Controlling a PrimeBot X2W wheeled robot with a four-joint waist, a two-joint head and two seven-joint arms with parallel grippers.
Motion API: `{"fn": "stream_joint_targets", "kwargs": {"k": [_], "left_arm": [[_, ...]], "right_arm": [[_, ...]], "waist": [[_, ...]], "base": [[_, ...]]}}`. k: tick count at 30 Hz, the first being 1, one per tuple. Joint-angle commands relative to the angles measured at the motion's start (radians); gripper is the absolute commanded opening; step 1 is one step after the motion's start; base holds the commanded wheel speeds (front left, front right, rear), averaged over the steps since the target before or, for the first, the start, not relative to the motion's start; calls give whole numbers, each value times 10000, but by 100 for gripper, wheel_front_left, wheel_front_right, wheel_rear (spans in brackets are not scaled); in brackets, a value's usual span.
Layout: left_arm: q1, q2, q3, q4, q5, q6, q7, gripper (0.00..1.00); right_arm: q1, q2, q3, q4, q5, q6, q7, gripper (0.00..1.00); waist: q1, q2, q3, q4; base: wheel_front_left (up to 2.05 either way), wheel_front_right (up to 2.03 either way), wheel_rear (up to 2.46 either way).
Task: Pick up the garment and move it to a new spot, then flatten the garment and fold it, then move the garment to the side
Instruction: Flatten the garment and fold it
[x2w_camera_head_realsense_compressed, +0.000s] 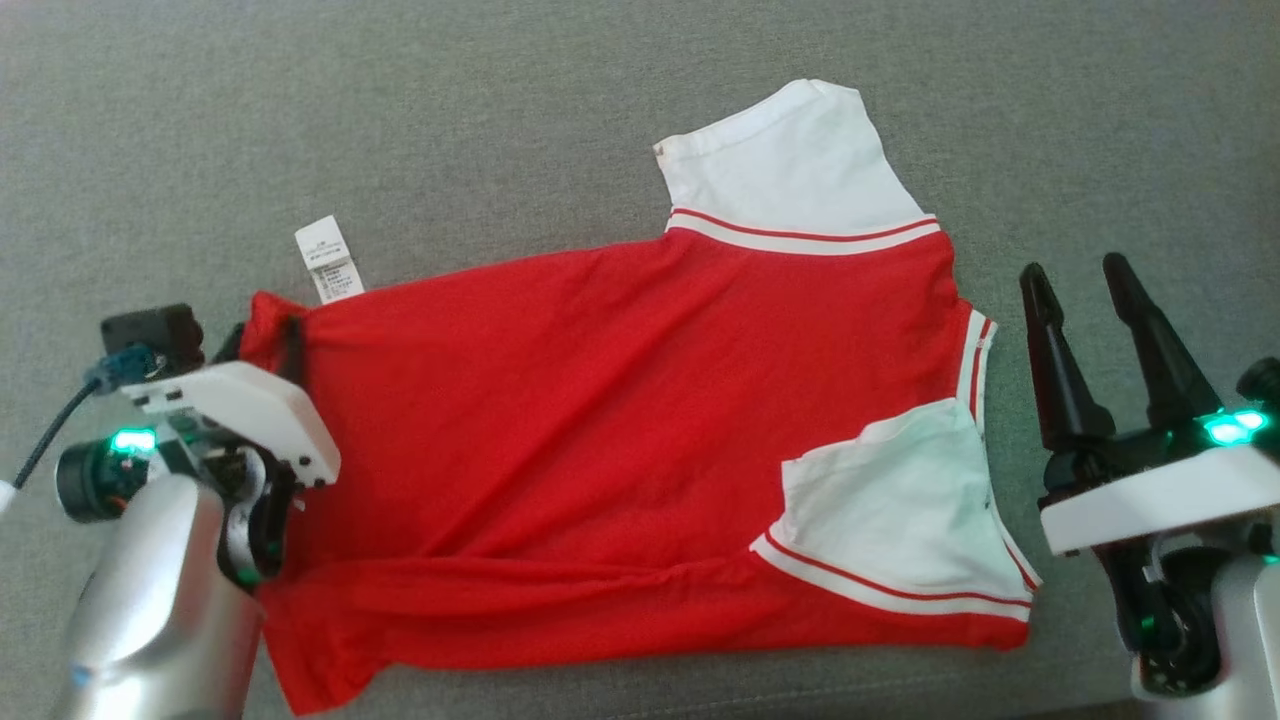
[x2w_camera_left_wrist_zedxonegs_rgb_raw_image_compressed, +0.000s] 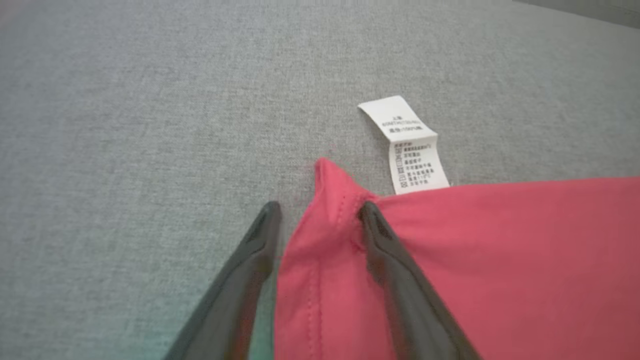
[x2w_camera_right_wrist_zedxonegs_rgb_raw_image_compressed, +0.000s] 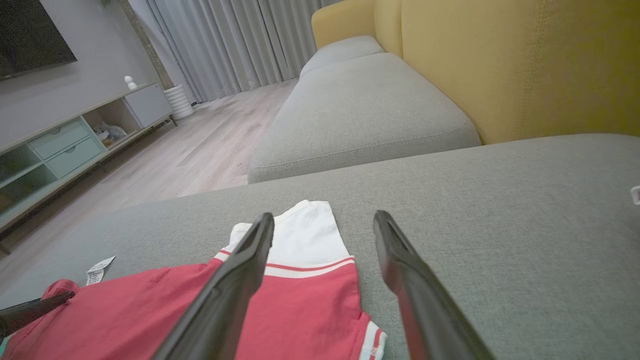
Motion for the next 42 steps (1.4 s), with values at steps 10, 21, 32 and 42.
{"fn": "stream_joint_targets", "kwargs": {"k": [10,21,32,42], "left_arm": [[-565,63,18,-161,13,-217,-365,0],[-1462,-909,-520,28,43,-369,-1055,0],[-2033,-1449,-805,871,-90,-646,-1652,0],[-1887,-1282,-606,1276,-318,-759,-2131,0]], "right_arm": [[-1668,-854,-34,1213,200,-7,174,100],[-4765,-2171,1326,4373,948,-7,642,100],[-7191,-2952,3370,7394,1621,-7,2070,100],[-7208,-3154,3996,7067,2254,-7,953,0]], "waist": [[0,0,148,330],[0,0,1389,1411],[0,0,1607,1924],[0,0,919,1678]], "base": [[0,0,0],[0,0,0],[0,0,0],[0,0,0]]}}
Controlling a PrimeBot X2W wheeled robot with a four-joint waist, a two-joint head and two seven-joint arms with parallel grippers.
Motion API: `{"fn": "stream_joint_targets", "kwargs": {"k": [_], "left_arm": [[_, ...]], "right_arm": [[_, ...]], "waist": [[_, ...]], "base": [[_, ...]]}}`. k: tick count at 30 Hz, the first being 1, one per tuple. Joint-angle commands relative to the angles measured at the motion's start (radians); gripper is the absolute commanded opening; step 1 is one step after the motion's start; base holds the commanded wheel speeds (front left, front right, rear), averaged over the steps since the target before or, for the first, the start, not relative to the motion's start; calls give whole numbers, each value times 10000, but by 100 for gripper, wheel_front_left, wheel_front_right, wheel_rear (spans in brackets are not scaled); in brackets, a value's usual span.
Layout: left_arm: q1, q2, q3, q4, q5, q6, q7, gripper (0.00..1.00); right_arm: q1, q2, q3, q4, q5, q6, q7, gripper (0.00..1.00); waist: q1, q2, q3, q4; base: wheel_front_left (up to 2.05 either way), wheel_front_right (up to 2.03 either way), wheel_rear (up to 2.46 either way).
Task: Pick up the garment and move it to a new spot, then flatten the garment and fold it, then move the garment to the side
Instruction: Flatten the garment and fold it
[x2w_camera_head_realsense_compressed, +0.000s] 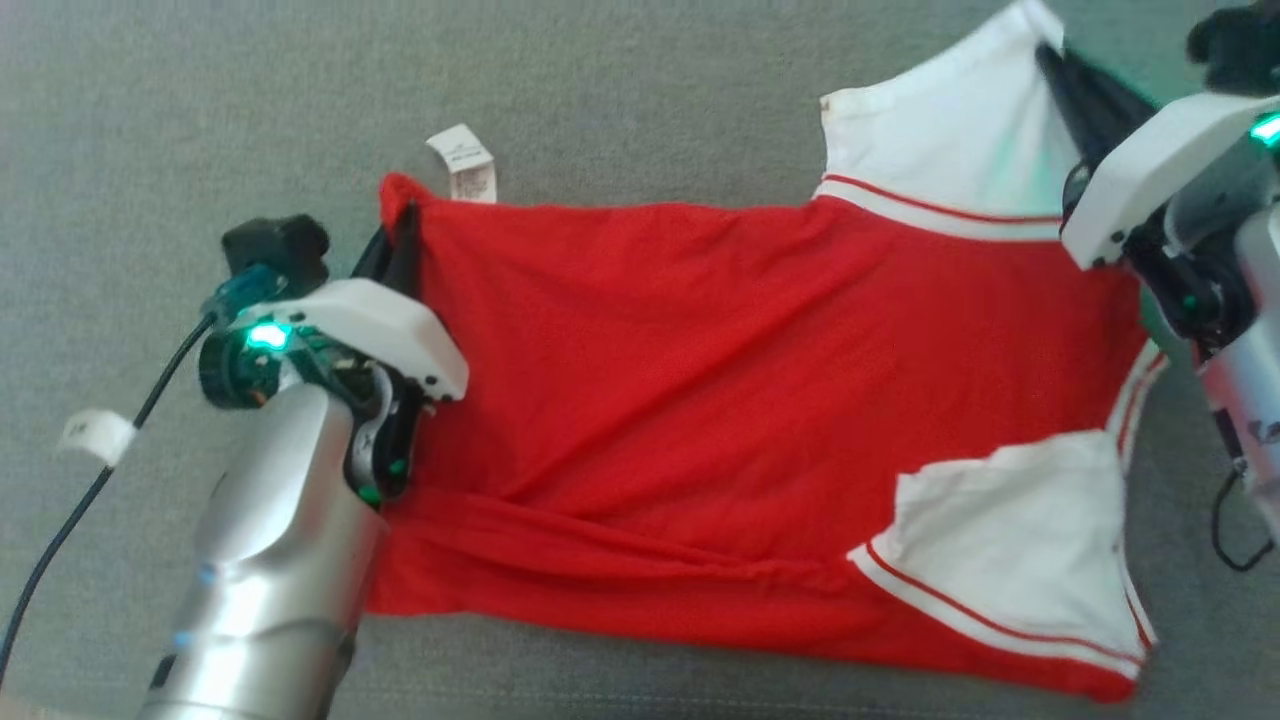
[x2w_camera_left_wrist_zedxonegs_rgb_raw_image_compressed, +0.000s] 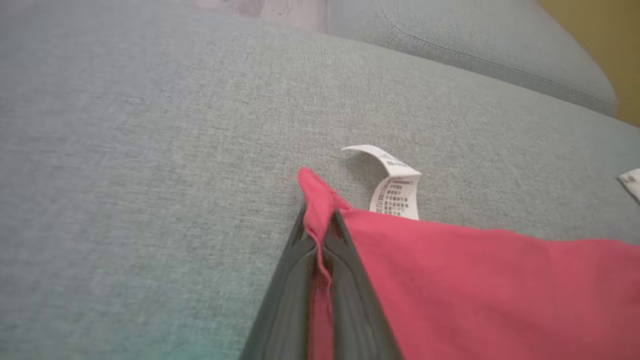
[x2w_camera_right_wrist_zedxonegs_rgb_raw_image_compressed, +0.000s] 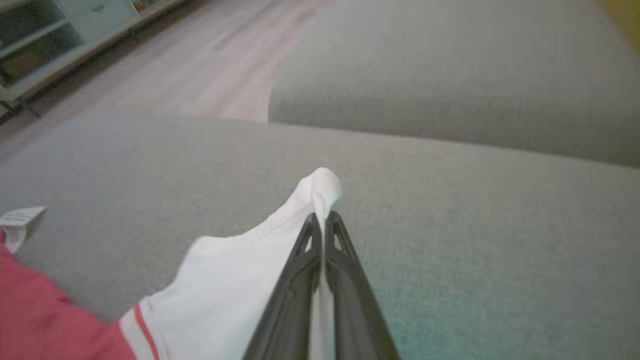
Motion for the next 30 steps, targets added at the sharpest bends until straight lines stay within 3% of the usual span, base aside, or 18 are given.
{"fn": "stream_joint_targets", "kwargs": {"k": [1,6,12,18,24,25,26,27,28,29,30], "left_arm": [[167,470,371,-211,-20,54,-151,0],[614,935,731,-952,-122,191,-455,0],[1739,1309,1017,-2611,-314,485,-291,0],[3828,1514,1401,-4461,-706,1092,194,0],[5608,1247,1658,-5509,-1287,1537,496,0],[5795,1218,1636,-5542,-1345,1576,588,0],[5945,1201,1608,-5550,-1380,1604,658,0],[6039,1195,1597,-5529,-1390,1615,662,24],[6125,1191,1571,-5452,-1404,1622,698,73],[6201,1198,1539,-5385,-1382,1643,712,100],[6262,1187,1527,-5336,-1357,1666,669,100]], "right_arm": [[254,-224,-91,-577,106,-7,-378,0],[1076,-343,-665,-1971,23,-7,-1255,0],[3184,-146,-1644,-4058,-245,-7,-1249,0],[6032,767,-2294,-5596,-369,-7,-870,0],[7994,1892,-2887,-5467,-402,-7,-691,0],[8210,2067,-2911,-5380,-327,-7,-627,36],[8377,2174,-2941,-5312,-350,-7,-599,100],[8511,2295,-2947,-5282,-321,-7,-596,100],[8631,2388,-2929,-5260,-287,-7,-563,100],[8724,2437,-2919,-5262,-312,-7,-554,100],[8793,2486,-2902,-5307,-318,-7,-600,100]], "waist": [[-1,0,-289,-168],[-1,0,-814,-532],[-1,0,-1345,-840],[-1,0,-1618,-1174],[-1,0,-1710,-1330],[-1,0,-1735,-1343],[-1,0,-1756,-1356],[-1,0,-1779,-1364],[-1,0,-1818,-1379],[-1,0,-1852,-1398],[-1,0,-1902,-1416]], "base": [[0,0,0],[0,0,0],[0,0,0],[0,0,0],[0,0,0],[0,0,0],[0,0,0],[0,0,0],[0,0,0],[0,0,0],[0,0,0]]}}
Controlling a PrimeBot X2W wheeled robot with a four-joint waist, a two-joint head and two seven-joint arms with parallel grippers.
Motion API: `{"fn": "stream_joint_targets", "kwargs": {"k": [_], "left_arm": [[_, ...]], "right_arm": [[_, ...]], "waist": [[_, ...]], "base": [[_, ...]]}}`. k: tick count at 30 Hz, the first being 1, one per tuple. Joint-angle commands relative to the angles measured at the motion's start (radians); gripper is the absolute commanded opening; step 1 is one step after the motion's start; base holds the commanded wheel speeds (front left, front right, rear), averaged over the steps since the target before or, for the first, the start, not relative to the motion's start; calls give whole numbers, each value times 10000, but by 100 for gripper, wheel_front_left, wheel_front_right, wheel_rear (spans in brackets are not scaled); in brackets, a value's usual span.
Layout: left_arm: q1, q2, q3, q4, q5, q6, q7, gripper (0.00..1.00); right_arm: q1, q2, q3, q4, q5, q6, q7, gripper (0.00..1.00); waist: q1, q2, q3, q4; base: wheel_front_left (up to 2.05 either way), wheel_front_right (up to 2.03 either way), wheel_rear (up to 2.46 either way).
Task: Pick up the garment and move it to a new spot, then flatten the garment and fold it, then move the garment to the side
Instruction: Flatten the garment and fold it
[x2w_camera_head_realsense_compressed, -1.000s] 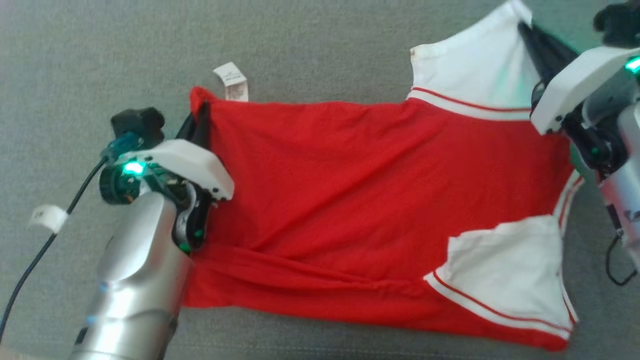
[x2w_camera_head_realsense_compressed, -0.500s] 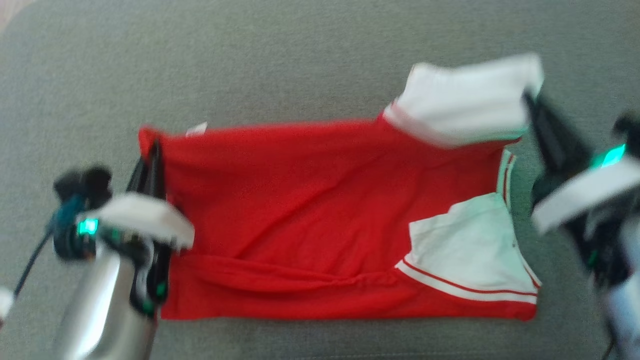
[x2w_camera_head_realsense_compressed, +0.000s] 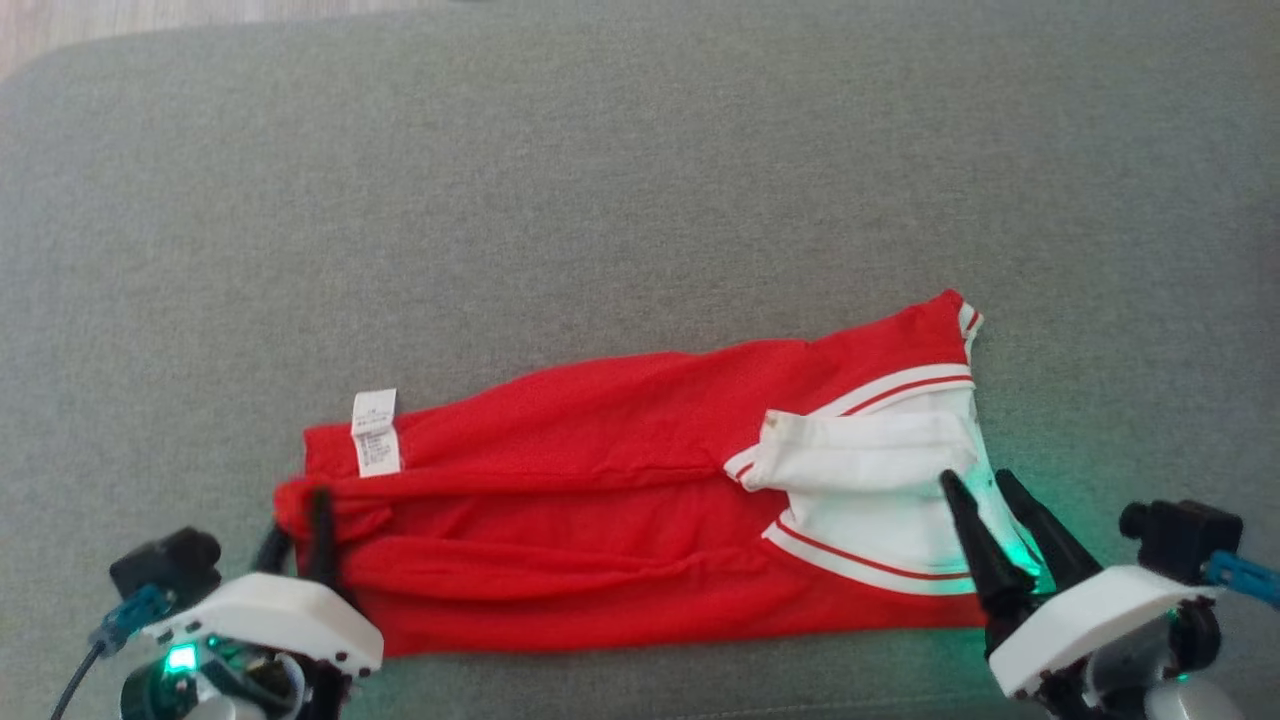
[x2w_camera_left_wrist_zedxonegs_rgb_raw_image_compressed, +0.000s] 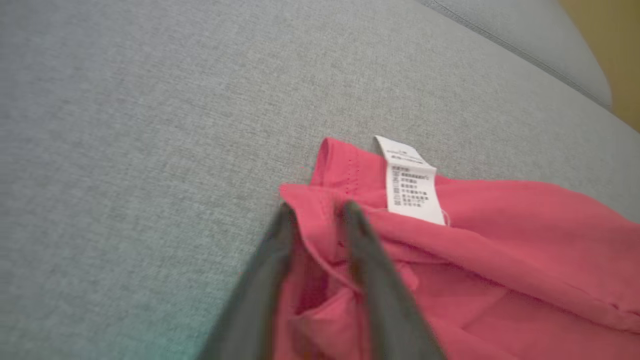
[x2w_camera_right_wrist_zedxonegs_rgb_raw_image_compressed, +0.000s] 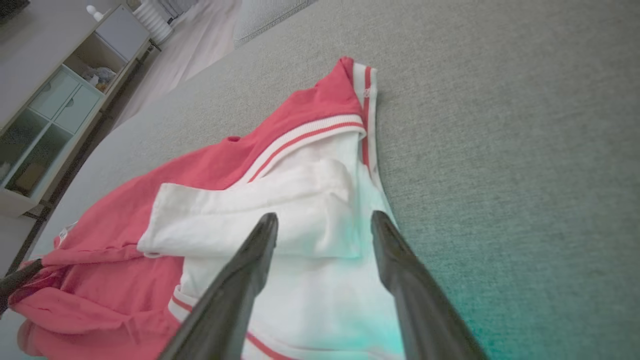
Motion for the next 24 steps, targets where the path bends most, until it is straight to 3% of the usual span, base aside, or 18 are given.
{"fn": "stream_joint_targets", "kwargs": {"k": [1,8,15,24], "left_arm": [[-48,83,325,-243,56,77,-109,100],[149,68,401,-572,822,325,-1563,100],[-253,216,-115,-1239,2557,758,-3283,100],[-571,483,-658,-1590,3661,1078,-3459,100]], "right_arm": [[13,-68,155,-445,-30,-7,-119,100],[26,-65,-120,-1398,-467,-7,-851,100],[-372,23,-1051,-2609,-1948,-7,-1229,100],[-421,297,-1426,-3440,-2795,-7,-770,100]], "waist": [[1,0,-102,-43],[1,0,-328,-110],[1,0,-652,38],[1,0,-832,170]], "base": [[0,0,0],[0,0,0],[0,0,0],[0,0,0]]}}
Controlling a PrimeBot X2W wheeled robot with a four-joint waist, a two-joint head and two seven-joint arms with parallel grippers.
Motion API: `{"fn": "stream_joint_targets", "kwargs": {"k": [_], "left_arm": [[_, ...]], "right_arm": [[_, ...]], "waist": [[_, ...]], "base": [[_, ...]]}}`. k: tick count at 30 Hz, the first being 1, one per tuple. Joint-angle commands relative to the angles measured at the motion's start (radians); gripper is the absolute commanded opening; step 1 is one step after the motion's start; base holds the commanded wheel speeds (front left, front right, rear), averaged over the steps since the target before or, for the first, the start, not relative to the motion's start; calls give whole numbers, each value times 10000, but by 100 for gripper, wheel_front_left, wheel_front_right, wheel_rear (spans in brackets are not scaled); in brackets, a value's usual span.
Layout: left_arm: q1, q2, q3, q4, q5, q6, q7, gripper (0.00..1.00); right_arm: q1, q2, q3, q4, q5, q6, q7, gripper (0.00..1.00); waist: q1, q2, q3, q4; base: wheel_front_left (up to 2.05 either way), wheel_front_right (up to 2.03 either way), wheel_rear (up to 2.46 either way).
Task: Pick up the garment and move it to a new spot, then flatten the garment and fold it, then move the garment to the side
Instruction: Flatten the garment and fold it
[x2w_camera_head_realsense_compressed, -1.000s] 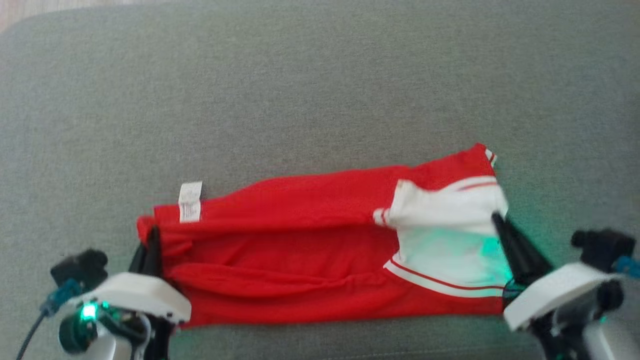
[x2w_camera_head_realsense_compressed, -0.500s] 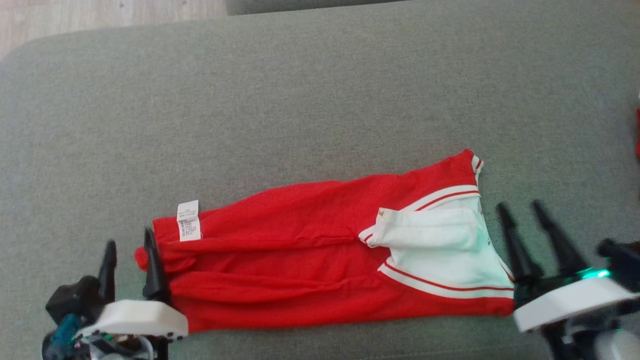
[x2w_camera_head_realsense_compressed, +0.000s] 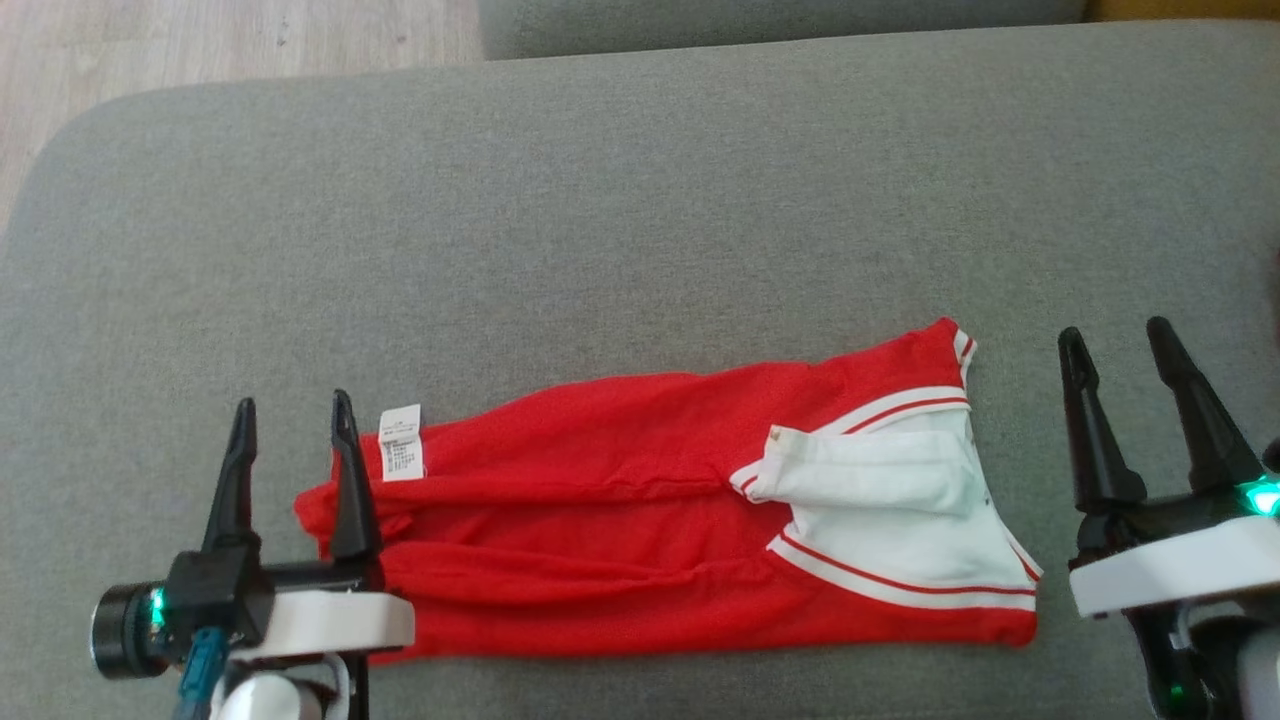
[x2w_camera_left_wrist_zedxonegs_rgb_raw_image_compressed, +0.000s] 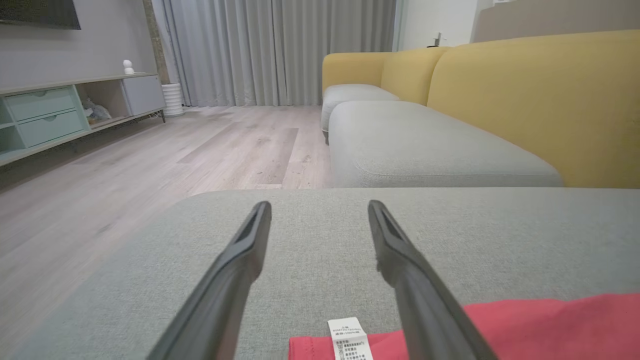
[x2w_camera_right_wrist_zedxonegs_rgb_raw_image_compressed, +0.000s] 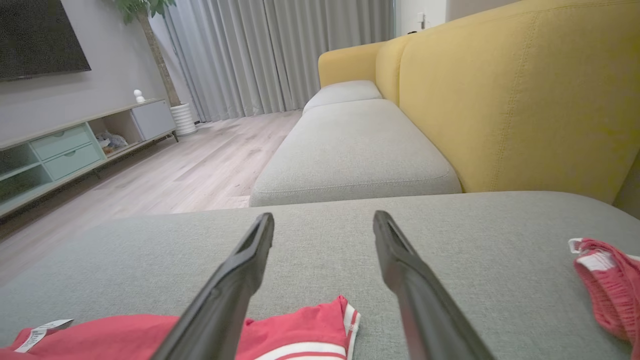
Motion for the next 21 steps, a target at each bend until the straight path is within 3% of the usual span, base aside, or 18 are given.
{"fn": "stream_joint_targets", "kwargs": {"k": [1,12,21], "left_arm": [[-415,185,233,-314,88,41,46,100],[-760,157,39,-371,203,126,185,100],[-1336,-208,-202,-132,126,-102,-479,100]], "right_arm": [[-184,-36,140,-476,-46,-7,74,100],[-286,14,84,-320,8,-7,414,100],[-682,-376,472,3272,1057,-7,671,100]], "waist": [[1,-1,16,27],[1,-1,433,269],[1,-1,975,1046]], "base": [[0,0,0],[0,0,0],[0,0,0]]}}
